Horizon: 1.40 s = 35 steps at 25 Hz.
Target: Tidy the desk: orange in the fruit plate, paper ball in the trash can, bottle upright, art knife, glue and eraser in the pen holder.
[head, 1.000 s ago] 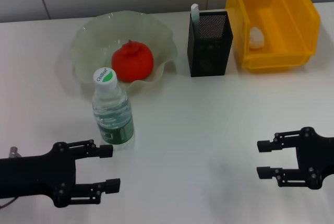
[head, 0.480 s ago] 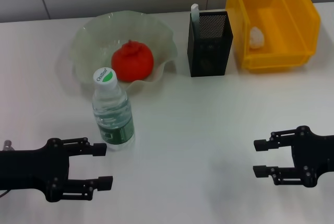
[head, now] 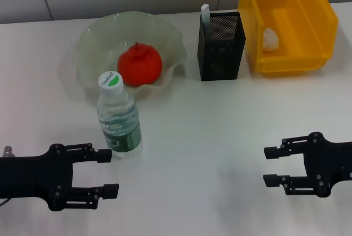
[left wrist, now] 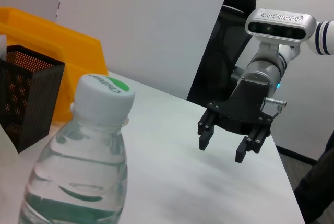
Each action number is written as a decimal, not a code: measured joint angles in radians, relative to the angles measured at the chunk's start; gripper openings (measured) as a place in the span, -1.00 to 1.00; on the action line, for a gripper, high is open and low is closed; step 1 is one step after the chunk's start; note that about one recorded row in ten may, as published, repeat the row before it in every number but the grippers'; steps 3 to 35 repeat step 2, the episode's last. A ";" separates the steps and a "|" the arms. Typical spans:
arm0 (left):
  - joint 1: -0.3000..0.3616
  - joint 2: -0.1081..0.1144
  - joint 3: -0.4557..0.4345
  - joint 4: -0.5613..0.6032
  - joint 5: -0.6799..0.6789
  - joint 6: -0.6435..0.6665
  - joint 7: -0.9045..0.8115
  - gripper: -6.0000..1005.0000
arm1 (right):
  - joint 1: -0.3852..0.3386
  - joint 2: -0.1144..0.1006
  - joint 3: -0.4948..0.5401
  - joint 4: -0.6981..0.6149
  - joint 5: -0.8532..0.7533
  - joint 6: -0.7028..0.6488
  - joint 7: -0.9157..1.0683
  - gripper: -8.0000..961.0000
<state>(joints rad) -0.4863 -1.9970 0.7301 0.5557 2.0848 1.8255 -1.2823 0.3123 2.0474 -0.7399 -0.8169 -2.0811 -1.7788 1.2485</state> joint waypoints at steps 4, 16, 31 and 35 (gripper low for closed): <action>0.001 0.000 0.000 0.000 0.000 0.000 0.000 0.56 | -0.002 0.002 0.002 0.000 0.000 0.000 -0.004 0.17; 0.001 0.000 0.000 0.000 0.000 0.000 0.000 0.56 | -0.002 0.002 0.002 0.000 0.000 0.000 -0.004 0.17; 0.001 0.000 0.000 0.000 0.000 0.000 0.000 0.56 | -0.002 0.002 0.002 0.000 0.000 0.000 -0.004 0.17; 0.001 0.000 0.000 0.000 0.000 0.000 0.000 0.56 | -0.002 0.002 0.002 0.000 0.000 0.000 -0.004 0.17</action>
